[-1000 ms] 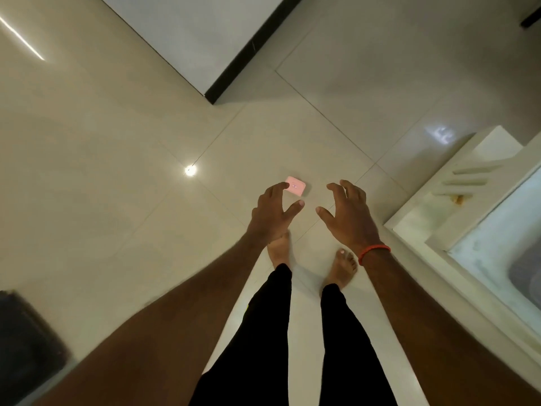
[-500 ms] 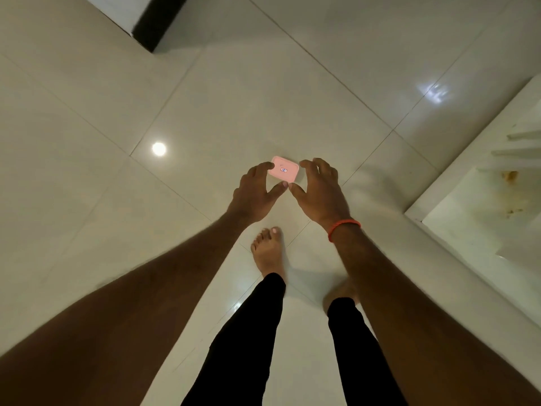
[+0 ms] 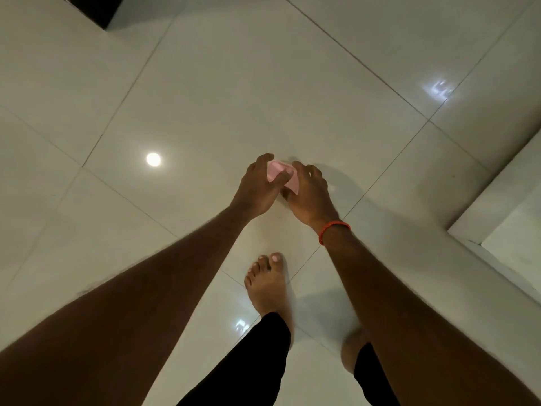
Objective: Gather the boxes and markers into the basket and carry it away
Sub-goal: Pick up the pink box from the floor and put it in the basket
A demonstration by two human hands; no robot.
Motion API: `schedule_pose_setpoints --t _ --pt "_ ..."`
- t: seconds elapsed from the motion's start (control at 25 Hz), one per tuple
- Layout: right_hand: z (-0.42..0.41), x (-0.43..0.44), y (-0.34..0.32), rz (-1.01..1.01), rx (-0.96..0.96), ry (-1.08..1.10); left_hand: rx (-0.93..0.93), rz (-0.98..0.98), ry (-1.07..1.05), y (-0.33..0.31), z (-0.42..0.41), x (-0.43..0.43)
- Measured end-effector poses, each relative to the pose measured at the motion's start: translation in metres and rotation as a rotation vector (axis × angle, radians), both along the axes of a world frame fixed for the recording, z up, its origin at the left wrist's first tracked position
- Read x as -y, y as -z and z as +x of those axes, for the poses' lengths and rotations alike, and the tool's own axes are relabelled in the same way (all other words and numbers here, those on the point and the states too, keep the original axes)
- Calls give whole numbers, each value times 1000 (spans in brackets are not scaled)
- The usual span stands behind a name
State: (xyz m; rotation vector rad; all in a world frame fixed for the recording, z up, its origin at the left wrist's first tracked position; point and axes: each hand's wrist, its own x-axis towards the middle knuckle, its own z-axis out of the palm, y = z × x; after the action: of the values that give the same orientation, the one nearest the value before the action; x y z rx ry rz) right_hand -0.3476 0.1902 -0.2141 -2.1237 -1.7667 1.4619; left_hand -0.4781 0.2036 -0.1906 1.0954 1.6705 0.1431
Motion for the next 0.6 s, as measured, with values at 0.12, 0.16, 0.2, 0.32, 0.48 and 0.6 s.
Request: schedule_pose_setpoints --t 0.12,0.16,0.2,0.32,0.48,0.6 --pt "-5 -2 10 -6 -53 41 55 50 -19 15 3 6" --pt "-5 -1 9 -1 -63 40 70 78 -26 17 4 7" --pt "-6 1 5 2 -62 35 90 80 -40 15 5 9" --pt "-3 9 -17 -5 -21 20 142 55 -111 -8 12 13" --pt "12 18 -79 64 9 8 184 91 -169 -72 29 16" --pt "34 21 -139 143 7 43 223 87 -180 -127 44 18"
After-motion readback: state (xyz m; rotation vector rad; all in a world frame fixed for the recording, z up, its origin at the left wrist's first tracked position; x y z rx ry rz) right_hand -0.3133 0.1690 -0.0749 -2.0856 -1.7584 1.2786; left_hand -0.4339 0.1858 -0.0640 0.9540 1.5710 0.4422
